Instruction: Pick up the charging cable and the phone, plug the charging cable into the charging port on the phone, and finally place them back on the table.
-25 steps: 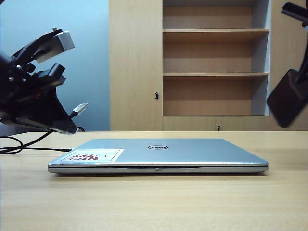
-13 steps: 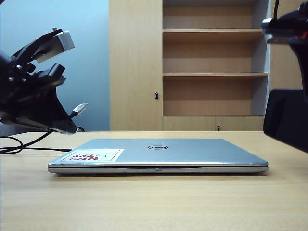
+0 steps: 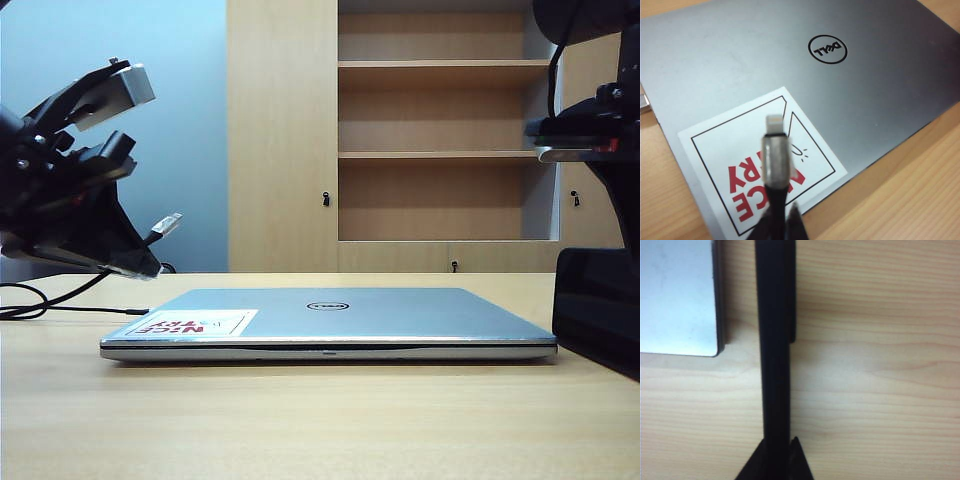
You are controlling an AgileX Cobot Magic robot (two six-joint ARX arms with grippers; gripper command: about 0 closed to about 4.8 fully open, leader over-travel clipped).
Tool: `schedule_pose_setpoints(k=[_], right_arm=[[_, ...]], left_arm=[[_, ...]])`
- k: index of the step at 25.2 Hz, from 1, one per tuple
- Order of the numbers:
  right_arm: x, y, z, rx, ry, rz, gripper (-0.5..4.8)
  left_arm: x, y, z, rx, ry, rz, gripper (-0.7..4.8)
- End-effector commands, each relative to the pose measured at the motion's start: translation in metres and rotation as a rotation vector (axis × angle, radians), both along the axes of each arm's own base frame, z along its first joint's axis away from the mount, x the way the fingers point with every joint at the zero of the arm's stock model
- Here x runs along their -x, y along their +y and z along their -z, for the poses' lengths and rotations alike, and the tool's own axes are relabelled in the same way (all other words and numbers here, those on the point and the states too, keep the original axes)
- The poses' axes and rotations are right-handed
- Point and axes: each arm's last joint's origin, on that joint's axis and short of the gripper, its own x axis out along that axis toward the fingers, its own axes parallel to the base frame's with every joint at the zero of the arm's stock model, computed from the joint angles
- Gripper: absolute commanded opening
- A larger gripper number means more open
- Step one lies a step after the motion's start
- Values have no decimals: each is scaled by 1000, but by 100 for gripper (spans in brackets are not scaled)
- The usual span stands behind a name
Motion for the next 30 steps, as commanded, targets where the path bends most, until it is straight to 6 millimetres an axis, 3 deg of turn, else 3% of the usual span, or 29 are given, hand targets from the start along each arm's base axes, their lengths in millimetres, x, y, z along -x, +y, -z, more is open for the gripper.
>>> schedule_pose_setpoints(k=[1, 10, 15, 18, 21, 30], right_arm=[[0, 1, -3, -15, -11, -2, -6], [0, 1, -3, -18, -10, -3, -5], [0, 1, -3, -25, -3, -5, 65], [0, 1, -3, -38, 2, -7, 68], [0, 1, -3, -37, 1, -7, 131], [-2, 2, 0, -34, 11, -7, 131]], left_arm=[[0, 0, -1, 6, -10, 1, -6], [0, 0, -1, 6, -10, 1, -6], [0, 0, -1, 6, -10, 2, -6], [0, 0, -1, 6, -10, 2, -6], [0, 0, -1, 6, -10, 1, -6], [0, 0, -1, 6, -10, 1, -6]])
